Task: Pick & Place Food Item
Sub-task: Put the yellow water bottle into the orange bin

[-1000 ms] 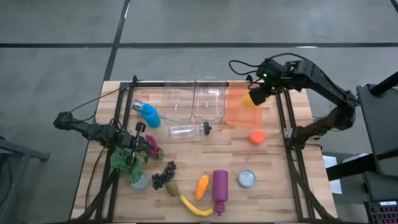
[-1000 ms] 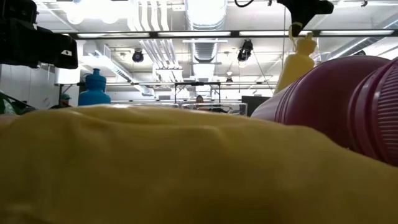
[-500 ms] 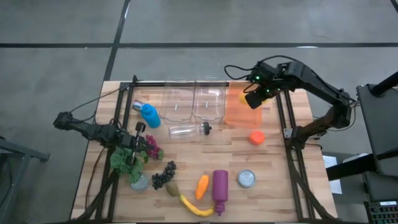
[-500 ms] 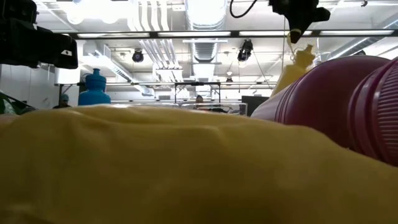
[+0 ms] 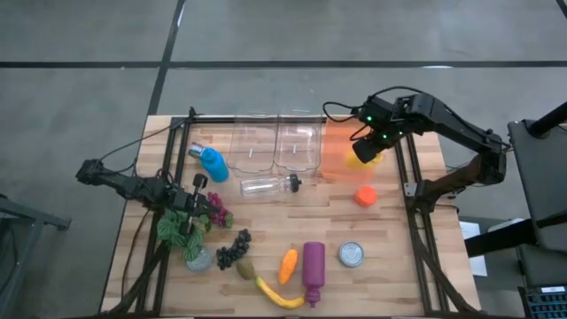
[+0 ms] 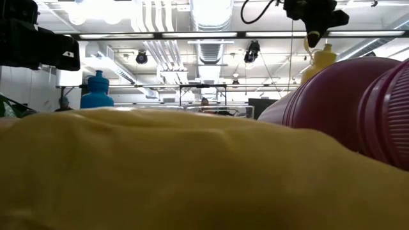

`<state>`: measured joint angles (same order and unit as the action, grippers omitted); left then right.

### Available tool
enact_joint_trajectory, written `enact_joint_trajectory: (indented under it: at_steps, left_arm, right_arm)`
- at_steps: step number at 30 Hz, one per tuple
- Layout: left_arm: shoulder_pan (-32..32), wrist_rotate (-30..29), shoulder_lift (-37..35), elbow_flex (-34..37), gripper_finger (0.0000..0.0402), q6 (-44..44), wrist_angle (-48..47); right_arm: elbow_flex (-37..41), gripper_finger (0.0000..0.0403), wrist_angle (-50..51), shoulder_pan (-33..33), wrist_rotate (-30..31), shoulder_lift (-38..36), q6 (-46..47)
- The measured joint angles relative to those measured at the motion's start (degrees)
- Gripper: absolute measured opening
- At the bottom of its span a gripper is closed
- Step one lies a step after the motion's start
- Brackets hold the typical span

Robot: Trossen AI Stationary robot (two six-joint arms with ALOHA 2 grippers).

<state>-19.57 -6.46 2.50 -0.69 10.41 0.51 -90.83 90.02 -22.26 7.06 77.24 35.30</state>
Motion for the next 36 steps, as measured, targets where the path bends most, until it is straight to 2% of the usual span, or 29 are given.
enact_joint_trajectory:
  at_steps: [16,36]
  left_arm:
    - [0.02,-0.02,0.00,0.00,0.0001,0.00,0.00]
    - [0.00,0.00,0.00,0.00,0.0001,0.00,0.00]
  right_arm:
    - [6.89,0.0012,0.00,0.00,-3.07,-4.53,3.33]
    - [7.80,0.0012,-0.02,-0.04,-2.63,-0.94,3.03]
